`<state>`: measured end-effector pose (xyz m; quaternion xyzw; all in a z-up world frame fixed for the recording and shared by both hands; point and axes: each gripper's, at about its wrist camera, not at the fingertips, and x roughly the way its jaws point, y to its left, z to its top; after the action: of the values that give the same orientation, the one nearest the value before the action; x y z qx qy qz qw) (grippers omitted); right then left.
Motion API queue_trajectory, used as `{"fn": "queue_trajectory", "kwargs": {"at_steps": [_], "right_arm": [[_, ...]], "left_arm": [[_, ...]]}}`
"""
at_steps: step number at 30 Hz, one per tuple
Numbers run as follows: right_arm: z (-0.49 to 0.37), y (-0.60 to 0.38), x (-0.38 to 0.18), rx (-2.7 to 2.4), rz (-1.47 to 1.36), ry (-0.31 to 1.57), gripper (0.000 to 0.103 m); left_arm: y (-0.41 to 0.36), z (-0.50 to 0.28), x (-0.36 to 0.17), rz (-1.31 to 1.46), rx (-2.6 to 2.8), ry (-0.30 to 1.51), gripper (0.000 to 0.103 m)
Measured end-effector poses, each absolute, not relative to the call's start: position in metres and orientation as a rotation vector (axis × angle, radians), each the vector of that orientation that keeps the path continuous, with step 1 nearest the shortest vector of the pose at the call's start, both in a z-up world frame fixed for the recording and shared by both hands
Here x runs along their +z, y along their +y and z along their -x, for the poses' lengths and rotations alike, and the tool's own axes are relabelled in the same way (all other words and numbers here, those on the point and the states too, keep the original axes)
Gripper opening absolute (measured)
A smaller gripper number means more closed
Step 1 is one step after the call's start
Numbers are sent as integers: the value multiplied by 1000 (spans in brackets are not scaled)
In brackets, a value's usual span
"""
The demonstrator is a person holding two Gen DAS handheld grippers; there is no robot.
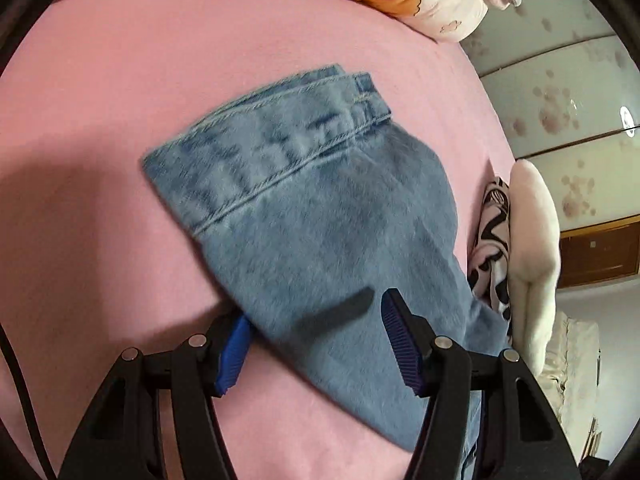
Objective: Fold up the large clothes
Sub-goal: 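Grasp the cuff of the other sleeve with the left tool, then fold the held sleeve across the jacket front and open the left tool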
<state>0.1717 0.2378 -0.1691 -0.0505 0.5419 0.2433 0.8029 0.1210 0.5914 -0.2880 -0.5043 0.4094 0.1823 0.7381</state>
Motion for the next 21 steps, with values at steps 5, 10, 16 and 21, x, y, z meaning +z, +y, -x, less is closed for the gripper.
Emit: {"fn": "queue_trajectory", "kwargs": {"at_steps": [5,10,16,21], "right_arm": [[-177,231,-175,517,100,1186,22],[-179,211,-178,498,62,1217,22],[-178,165,-172,464,-1,1206,22],[-180,99,-168,403,-80,1198,22]], "left_arm": [[588,-136,-279,1029,464,922,19],[560,-152,-231,845,468,883,7],[466,-166,-126,628,285,744,6],[354,-189,-72,490,46,683,6]]}}
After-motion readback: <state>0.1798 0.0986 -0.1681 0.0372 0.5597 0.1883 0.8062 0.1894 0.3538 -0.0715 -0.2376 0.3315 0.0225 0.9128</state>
